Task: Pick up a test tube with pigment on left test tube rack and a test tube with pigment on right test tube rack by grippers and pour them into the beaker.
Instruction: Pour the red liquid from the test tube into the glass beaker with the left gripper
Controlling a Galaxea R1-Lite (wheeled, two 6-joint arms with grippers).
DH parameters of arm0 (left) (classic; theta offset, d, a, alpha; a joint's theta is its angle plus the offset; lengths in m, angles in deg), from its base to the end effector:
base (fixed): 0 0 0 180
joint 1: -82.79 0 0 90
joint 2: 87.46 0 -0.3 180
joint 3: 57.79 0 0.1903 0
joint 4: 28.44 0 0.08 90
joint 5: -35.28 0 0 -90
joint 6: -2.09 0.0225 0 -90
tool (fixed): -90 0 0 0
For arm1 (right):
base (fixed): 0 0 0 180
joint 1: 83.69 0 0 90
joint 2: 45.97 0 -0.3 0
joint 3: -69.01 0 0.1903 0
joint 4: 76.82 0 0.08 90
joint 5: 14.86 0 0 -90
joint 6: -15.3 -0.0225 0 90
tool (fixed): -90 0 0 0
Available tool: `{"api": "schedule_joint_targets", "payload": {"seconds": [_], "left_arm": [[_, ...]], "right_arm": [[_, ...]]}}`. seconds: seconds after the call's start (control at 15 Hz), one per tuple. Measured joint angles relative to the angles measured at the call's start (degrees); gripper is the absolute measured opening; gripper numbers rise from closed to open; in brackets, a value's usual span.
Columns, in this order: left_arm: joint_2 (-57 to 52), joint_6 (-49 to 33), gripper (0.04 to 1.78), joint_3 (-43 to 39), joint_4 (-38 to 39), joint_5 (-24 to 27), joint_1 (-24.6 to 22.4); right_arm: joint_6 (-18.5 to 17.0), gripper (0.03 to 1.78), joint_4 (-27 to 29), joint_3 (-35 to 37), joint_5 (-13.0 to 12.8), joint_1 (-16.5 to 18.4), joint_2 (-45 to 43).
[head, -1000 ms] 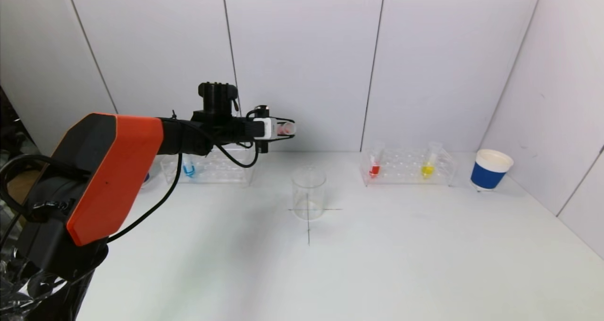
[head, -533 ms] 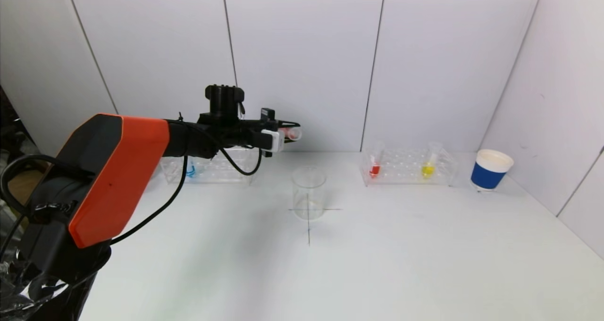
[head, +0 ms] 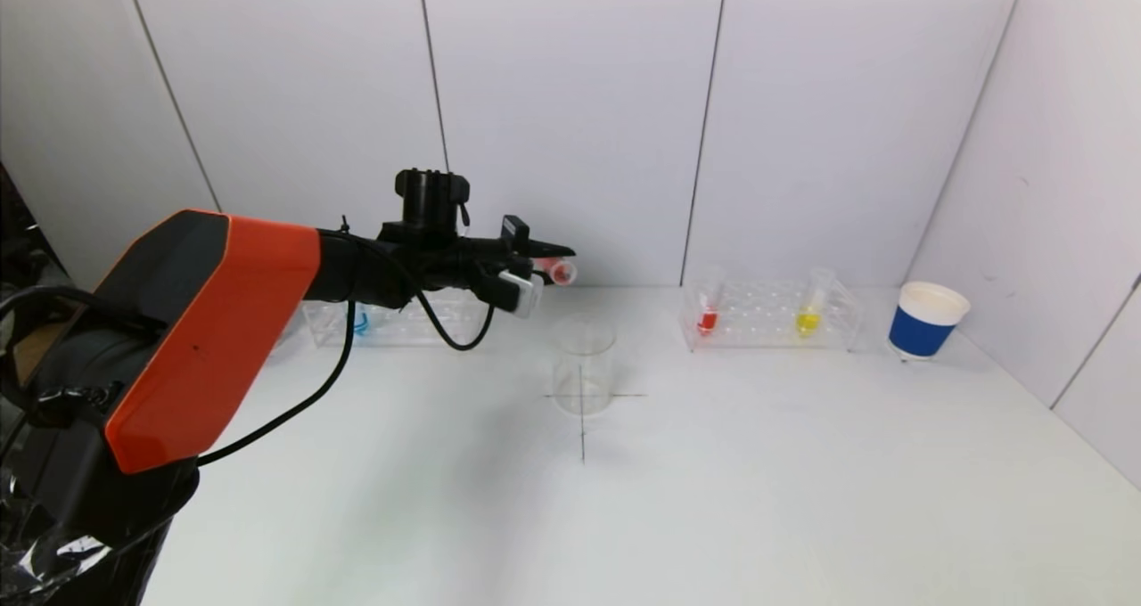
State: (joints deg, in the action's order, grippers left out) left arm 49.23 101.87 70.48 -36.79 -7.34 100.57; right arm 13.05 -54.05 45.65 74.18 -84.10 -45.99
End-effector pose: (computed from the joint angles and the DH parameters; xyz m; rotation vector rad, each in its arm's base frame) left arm 0.4689 -0.1678 0.1504 1.4429 -0.7445 -1.0606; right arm -0.0228 -0.0005 0.0765 0.0394 -0.0108 -0.0094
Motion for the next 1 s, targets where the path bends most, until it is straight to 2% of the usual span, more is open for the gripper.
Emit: {"api": "schedule_joint_targets", "payload": {"seconds": [0.53,1.0], "left_arm": [[-3.1,1.4,0.46,-8.8,6.7,0.4,1.9],[-4.1,7.7,0.46,-10.7,6.6,0.2,2.2]], "right_arm": [[0.0,1.76,0.0,0.0,0.0,0.0,0.0],[0.0,1.76,0.0,0.0,0.0,0.0,0.0]]}}
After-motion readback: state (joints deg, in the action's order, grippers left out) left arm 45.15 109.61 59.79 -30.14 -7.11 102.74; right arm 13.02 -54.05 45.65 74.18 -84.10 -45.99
